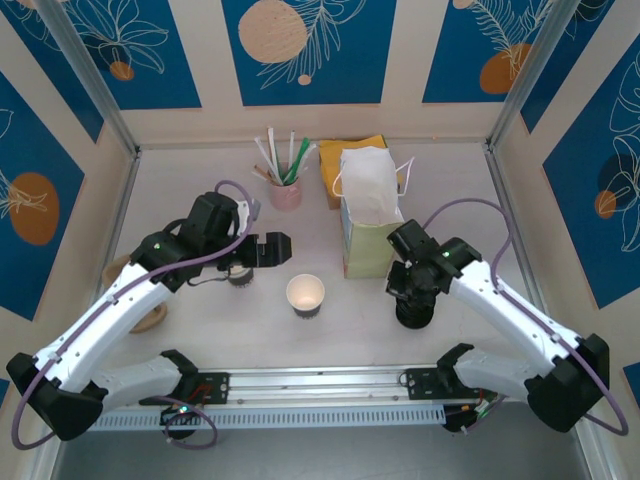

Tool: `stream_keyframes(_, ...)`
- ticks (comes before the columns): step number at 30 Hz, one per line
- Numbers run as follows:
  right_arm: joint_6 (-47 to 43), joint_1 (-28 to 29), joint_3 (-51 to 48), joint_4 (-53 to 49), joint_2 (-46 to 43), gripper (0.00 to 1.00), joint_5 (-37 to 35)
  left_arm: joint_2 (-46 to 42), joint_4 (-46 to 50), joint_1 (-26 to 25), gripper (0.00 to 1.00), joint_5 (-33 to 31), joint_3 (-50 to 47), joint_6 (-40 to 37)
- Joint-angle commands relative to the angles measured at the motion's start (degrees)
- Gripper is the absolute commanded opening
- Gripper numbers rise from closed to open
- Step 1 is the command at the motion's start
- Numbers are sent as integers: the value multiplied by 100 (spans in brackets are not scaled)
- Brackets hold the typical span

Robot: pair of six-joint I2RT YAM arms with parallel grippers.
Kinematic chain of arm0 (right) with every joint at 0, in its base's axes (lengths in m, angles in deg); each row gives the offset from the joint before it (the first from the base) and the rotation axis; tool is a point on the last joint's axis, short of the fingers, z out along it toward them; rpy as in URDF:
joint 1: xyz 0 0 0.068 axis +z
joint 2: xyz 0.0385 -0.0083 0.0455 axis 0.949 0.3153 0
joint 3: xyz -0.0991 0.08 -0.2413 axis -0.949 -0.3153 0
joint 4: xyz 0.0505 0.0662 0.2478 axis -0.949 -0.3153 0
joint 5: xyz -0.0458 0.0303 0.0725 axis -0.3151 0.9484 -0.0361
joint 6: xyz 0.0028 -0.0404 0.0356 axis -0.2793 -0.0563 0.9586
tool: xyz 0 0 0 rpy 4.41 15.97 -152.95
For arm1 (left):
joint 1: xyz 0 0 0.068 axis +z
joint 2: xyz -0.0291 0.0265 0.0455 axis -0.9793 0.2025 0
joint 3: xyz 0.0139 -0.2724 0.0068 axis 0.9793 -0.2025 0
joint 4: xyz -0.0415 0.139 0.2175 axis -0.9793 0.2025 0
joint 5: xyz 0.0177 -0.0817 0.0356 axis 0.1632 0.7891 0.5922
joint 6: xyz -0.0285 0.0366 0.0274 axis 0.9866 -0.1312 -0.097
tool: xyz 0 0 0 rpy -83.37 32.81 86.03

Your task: Pack the takeout coffee

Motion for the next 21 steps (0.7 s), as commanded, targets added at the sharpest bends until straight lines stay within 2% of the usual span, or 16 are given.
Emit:
stream_keyframes(1, 289, 309, 535, -357, -313, 11, -170, 36, -243, 131, 98, 282, 158, 101)
stream_keyframes(10, 272, 1127, 1616, 72, -576, 11, 12, 171, -733, 344, 96, 1189, 617, 763)
stream_keyframes(21, -690, 2033, 2601, 1532, 83, 11, 553, 144, -2070, 485, 91, 2261, 291, 2072)
